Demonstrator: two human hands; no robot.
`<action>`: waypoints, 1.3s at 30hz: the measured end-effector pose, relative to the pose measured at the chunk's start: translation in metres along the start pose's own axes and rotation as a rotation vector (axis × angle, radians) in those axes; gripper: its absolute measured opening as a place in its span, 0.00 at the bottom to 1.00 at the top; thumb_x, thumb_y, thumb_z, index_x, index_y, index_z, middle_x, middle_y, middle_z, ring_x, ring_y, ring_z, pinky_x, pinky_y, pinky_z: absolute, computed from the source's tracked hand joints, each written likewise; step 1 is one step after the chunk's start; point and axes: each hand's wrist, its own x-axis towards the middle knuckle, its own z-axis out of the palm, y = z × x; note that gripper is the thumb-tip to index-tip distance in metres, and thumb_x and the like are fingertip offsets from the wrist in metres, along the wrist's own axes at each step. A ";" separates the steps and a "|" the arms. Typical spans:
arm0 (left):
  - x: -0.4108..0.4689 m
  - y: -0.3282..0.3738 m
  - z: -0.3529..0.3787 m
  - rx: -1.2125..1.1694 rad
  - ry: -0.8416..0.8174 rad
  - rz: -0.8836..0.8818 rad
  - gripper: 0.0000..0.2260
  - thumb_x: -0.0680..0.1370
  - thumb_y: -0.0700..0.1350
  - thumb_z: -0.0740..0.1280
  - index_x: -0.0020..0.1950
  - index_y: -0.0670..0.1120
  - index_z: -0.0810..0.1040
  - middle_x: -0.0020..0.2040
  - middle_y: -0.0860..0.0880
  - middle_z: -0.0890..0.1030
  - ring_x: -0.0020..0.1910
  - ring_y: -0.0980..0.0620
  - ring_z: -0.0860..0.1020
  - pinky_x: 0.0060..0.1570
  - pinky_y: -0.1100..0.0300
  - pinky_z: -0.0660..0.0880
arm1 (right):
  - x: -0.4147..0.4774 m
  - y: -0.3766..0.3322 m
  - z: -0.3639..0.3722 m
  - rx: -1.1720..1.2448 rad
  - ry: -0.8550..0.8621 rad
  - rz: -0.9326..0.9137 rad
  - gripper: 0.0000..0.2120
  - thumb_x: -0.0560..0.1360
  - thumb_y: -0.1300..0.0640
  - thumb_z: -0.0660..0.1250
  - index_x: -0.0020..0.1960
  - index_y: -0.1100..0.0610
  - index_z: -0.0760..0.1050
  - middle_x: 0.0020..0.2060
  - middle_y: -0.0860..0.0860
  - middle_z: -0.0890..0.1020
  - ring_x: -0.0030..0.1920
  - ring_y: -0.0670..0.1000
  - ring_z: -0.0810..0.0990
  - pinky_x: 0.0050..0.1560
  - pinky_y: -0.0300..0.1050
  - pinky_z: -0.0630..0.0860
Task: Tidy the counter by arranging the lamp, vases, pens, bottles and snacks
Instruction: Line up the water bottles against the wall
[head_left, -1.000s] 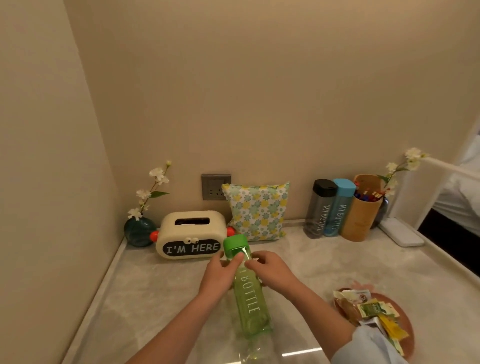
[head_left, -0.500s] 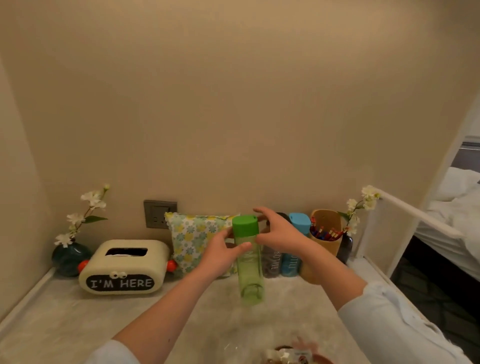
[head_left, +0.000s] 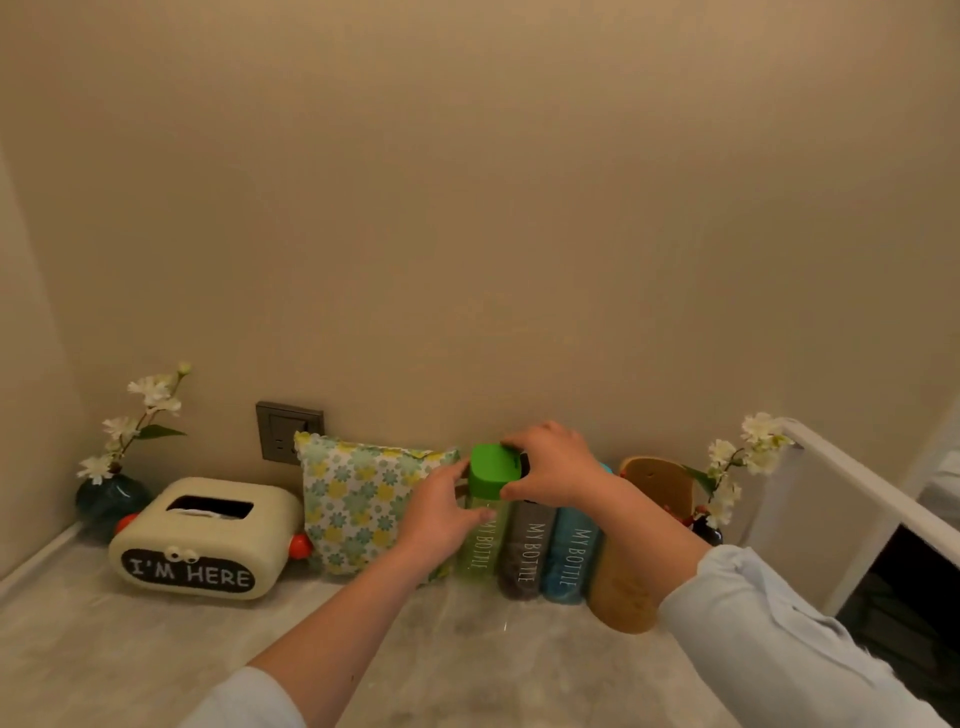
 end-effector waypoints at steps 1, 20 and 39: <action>0.002 0.000 0.001 -0.012 0.001 -0.004 0.34 0.66 0.43 0.79 0.70 0.51 0.72 0.60 0.52 0.80 0.59 0.55 0.78 0.61 0.50 0.76 | 0.002 0.002 0.002 0.011 0.006 -0.003 0.31 0.68 0.42 0.72 0.68 0.49 0.72 0.60 0.52 0.78 0.63 0.57 0.70 0.61 0.51 0.68; -0.002 -0.011 0.008 0.097 -0.010 0.028 0.30 0.72 0.44 0.75 0.72 0.54 0.68 0.62 0.53 0.77 0.60 0.55 0.76 0.60 0.54 0.75 | 0.005 0.009 0.017 0.053 0.014 -0.021 0.26 0.67 0.45 0.72 0.64 0.49 0.76 0.54 0.52 0.79 0.59 0.56 0.73 0.57 0.51 0.68; -0.066 -0.008 0.011 -0.030 0.155 -0.004 0.28 0.75 0.44 0.72 0.73 0.49 0.67 0.63 0.56 0.73 0.55 0.62 0.74 0.58 0.60 0.75 | -0.093 -0.017 0.055 0.473 0.402 0.019 0.20 0.75 0.57 0.67 0.67 0.53 0.74 0.65 0.48 0.73 0.67 0.47 0.67 0.66 0.40 0.64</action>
